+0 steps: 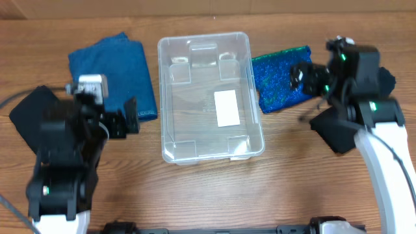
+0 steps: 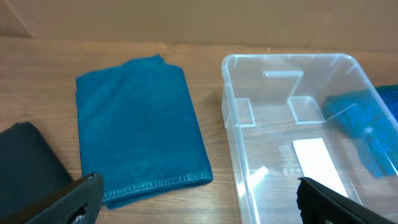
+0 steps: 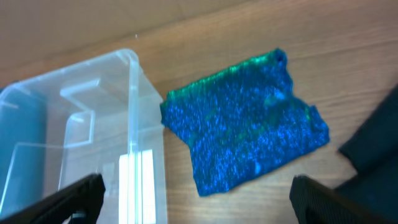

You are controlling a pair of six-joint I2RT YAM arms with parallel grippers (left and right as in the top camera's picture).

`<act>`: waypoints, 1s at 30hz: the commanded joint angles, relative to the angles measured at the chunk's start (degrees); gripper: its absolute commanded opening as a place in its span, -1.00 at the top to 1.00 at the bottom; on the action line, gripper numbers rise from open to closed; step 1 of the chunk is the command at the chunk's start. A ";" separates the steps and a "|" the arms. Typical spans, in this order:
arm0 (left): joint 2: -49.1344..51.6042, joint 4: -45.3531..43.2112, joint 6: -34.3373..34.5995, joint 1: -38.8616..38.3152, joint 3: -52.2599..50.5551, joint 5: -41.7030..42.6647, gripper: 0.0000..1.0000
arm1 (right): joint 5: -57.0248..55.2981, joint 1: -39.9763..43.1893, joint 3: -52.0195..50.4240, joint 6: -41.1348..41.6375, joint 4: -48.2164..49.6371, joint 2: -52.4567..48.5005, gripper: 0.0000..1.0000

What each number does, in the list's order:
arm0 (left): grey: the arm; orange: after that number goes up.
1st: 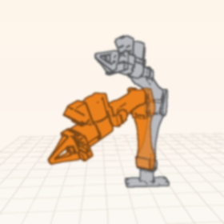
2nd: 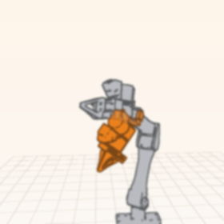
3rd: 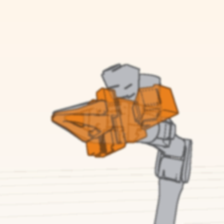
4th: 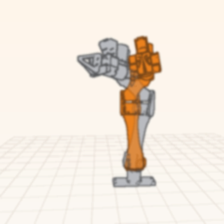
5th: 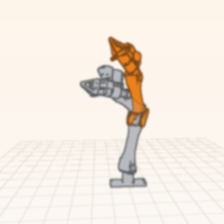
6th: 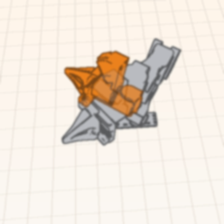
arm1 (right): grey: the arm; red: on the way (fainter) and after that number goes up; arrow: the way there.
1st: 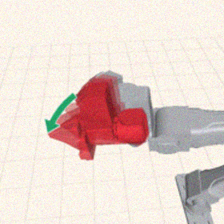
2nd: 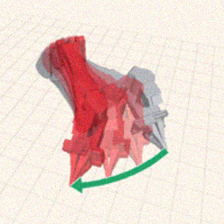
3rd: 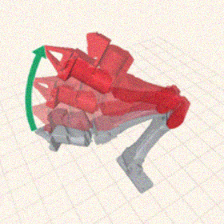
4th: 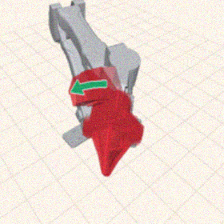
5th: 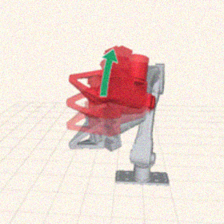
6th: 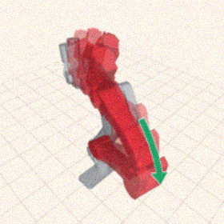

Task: Pack container
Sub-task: 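Reach the right gripper to the blue-green sparkly cloth and grasp it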

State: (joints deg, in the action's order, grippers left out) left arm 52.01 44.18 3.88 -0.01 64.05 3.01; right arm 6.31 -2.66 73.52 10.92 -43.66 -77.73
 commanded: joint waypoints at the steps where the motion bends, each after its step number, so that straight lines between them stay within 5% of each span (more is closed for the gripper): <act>1: 10.23 9.86 -1.09 0.00 11.02 -0.26 -1.00 | 5.16 0.15 10.71 0.22 -7.41 -10.51 -1.00; 9: 15.06 13.44 -1.14 0.00 12.72 -0.17 -1.00 | 13.51 10.75 7.17 13.16 -7.54 -26.99 -1.00; 20: 15.06 12.83 -1.11 0.00 12.72 -0.20 -1.00 | 19.50 12.02 5.38 14.84 1.40 -41.99 -0.97; 21: 15.06 12.70 -1.09 0.00 12.72 -0.17 -1.00 | 19.63 11.82 5.35 14.84 2.60 -41.99 -0.79; 23: 15.06 12.57 -1.09 0.00 12.72 -0.17 -1.00 | 20.06 11.67 5.35 14.84 2.86 -41.99 0.05; 26: 15.06 12.55 -1.11 0.00 12.72 -0.20 -1.00 | 24.09 11.67 5.62 14.38 2.86 -41.77 0.92; 30: 15.06 12.41 -1.11 0.00 12.72 -0.20 -1.00 | 26.62 11.56 8.76 12.15 2.38 -36.30 0.92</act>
State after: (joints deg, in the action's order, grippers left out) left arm 67.16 57.04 3.88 -0.01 75.16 2.96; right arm 30.41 9.37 79.53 25.28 -40.91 -118.91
